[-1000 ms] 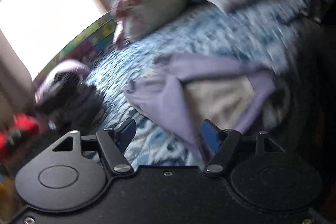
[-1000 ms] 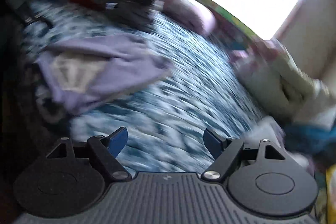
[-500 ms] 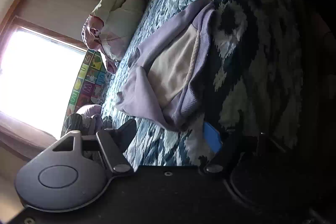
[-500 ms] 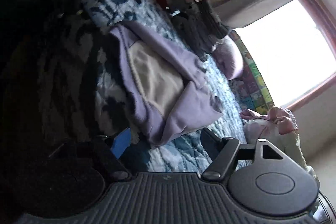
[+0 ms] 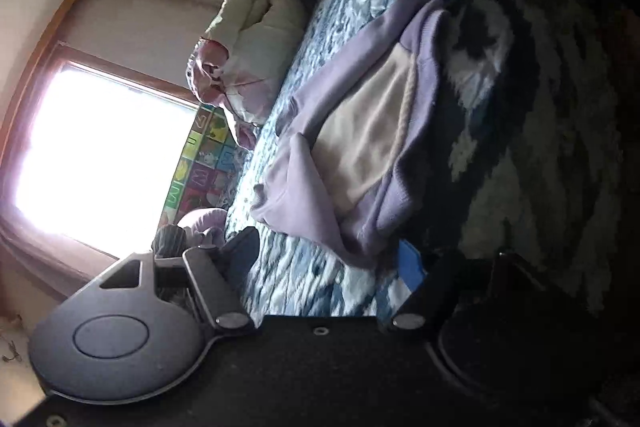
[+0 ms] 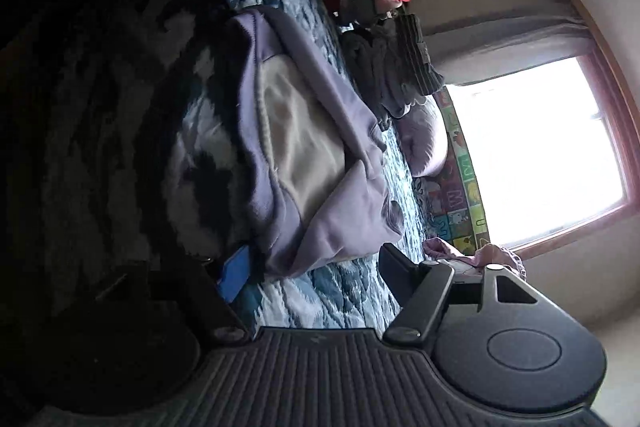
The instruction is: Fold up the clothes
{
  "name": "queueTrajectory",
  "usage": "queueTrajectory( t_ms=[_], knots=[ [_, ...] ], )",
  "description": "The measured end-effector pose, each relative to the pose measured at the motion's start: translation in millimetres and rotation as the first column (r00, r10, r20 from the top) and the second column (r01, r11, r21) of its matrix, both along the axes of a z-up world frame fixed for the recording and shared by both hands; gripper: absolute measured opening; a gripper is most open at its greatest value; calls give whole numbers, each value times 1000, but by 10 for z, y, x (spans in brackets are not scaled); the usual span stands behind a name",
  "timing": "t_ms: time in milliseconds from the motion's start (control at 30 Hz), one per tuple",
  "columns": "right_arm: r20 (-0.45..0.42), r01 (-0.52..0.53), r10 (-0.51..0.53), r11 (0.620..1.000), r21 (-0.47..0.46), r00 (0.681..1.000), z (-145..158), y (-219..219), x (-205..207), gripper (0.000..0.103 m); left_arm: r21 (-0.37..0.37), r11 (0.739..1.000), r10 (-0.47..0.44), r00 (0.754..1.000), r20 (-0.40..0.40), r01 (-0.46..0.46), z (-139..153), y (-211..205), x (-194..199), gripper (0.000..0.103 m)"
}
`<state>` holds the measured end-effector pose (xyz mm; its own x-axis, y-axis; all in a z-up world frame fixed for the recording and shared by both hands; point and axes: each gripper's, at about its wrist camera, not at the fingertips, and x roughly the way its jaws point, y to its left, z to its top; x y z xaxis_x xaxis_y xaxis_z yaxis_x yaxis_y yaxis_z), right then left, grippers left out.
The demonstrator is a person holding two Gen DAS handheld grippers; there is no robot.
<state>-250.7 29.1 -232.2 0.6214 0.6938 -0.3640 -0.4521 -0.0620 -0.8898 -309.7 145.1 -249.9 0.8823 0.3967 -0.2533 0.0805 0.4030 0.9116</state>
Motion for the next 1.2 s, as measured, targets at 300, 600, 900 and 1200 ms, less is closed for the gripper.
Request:
queueTrajectory(
  t_ms=[300,600,900,1200],
  knots=[
    [42,13,-14,1000,15,999,-43,132,45,68,-5,1000,12,1000,20,-11,-21,55,89,73],
    [-31,55,-54,998,38,998,33,346,300,43,-24,1000,14,1000,15,-14,-24,78,270,40],
    [-220,131,-125,991,14,967,78,388,367,11,-29,998,51,998,-26,-52,33,11,235,6],
    [-317,72,-82,997,-42,945,364,-53,-1,10,-72,997,-40,991,-126,31,300,-307,-362,6]
  ],
)
